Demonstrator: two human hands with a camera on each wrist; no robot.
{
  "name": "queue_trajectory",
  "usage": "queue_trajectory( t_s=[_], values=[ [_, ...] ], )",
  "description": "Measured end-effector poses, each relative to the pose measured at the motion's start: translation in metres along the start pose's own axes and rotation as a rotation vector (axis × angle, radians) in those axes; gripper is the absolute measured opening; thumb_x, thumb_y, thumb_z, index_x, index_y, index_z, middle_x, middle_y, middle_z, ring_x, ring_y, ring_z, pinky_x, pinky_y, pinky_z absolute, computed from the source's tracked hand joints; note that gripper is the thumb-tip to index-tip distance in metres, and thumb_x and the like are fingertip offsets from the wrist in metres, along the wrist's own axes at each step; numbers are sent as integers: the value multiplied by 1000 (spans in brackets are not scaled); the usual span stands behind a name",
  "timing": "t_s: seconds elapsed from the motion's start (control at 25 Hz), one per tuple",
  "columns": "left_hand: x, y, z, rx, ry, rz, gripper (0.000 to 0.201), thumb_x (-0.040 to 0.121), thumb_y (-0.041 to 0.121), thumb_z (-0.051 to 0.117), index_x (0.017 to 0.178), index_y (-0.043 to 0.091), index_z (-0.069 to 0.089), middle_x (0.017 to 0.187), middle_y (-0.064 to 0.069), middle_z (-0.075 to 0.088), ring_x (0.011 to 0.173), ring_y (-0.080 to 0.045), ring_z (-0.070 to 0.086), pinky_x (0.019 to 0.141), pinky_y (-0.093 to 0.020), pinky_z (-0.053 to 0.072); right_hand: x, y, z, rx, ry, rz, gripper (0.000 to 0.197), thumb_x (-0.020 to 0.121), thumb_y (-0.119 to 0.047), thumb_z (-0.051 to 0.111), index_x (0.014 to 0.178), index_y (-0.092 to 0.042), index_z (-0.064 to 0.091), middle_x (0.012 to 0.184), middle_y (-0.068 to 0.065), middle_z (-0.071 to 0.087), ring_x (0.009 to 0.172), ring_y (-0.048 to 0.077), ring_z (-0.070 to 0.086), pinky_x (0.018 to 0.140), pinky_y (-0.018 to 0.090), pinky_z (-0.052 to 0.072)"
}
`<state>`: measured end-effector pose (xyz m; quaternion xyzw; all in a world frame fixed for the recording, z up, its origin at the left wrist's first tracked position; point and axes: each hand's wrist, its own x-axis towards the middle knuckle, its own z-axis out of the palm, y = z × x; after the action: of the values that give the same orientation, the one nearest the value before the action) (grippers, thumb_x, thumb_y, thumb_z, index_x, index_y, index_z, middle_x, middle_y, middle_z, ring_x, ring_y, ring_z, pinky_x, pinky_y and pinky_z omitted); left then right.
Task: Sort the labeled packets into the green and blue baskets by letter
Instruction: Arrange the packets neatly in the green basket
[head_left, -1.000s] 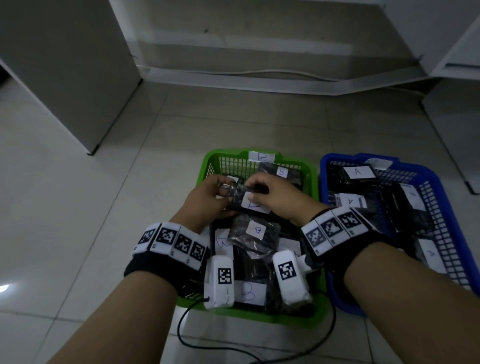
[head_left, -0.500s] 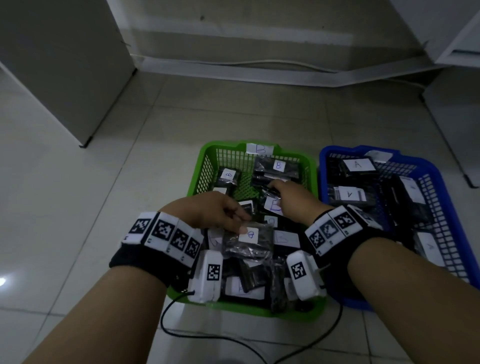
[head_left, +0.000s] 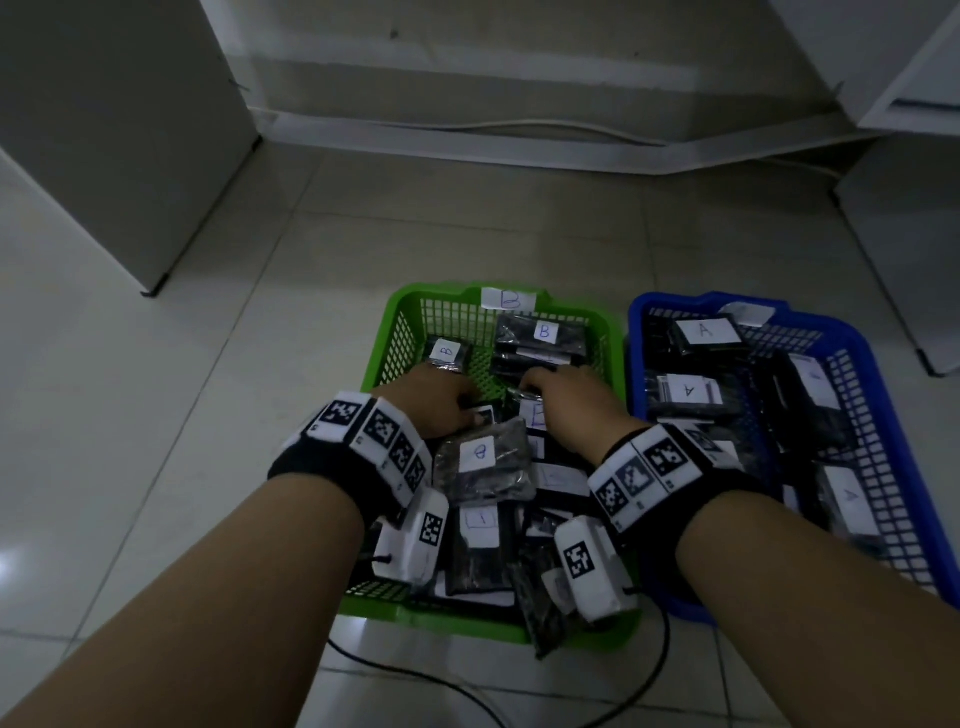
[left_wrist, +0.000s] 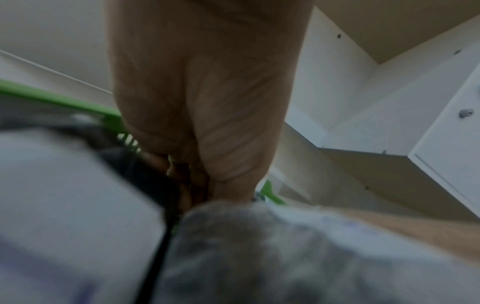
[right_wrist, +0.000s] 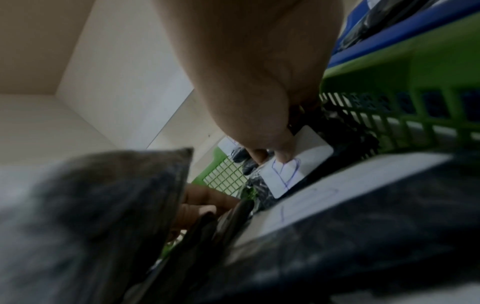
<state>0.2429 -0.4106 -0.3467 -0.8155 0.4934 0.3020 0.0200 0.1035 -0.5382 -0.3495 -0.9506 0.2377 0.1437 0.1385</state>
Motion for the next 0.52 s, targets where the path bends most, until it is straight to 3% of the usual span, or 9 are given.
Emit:
queue_trajectory(
  t_s=[0.08, 0.2, 0.24, 0.32, 0.4, 0.52],
  values=[
    [5, -4, -7, 28, 34, -2, 35, 95, 38, 48, 125, 24, 59, 129, -7, 57, 119, -26, 51, 103, -35, 41, 2, 2, 1, 62, -12, 17, 54, 88, 8, 41, 136, -15, 44, 123, 17, 54, 111, 35, 52, 83, 33, 42],
    [26, -13, -16, 70, 87, -79, 41, 92, 42, 50, 131, 30, 50, 134, -12, 49, 121, -33, 47, 103, -42, 40, 1, 4, 1, 129, -2, 52, 39, 91, 2, 47, 129, -6, 50, 126, 17, 55, 111, 31, 55, 88, 32, 45],
    [32, -13, -19, 41, 74, -122, 46, 91, 42, 52, 134, 29, 45, 137, -13, 46, 122, -35, 46, 102, -43, 41, 1, 5, 0, 148, -4, 64, 38, 92, 1, 48, 129, -5, 51, 128, 16, 55, 112, 30, 55, 90, 31, 44],
    [41, -10, -21, -50, 48, -209, 56, 90, 38, 57, 137, 14, 39, 135, -18, 47, 120, -35, 49, 97, -42, 45, 0, 6, -1, 189, -13, 76, 41, 91, 0, 50, 131, -6, 50, 131, 16, 53, 115, 29, 53, 92, 30, 43],
    [48, -7, -21, -108, 70, -268, 58, 88, 36, 62, 131, 3, 41, 129, -19, 52, 114, -36, 53, 90, -41, 48, -2, 6, -2, 202, -2, 70, 42, 90, -1, 51, 132, -8, 50, 131, 16, 52, 115, 30, 53, 94, 31, 44],
    [56, -7, -13, -142, 58, -246, 54, 82, 42, 67, 119, 5, 55, 122, -16, 58, 108, -34, 57, 91, -39, 49, -4, 5, -1, 202, 35, 46, 40, 91, -2, 51, 130, -7, 49, 132, 16, 47, 115, 31, 52, 98, 35, 44]
  ],
)
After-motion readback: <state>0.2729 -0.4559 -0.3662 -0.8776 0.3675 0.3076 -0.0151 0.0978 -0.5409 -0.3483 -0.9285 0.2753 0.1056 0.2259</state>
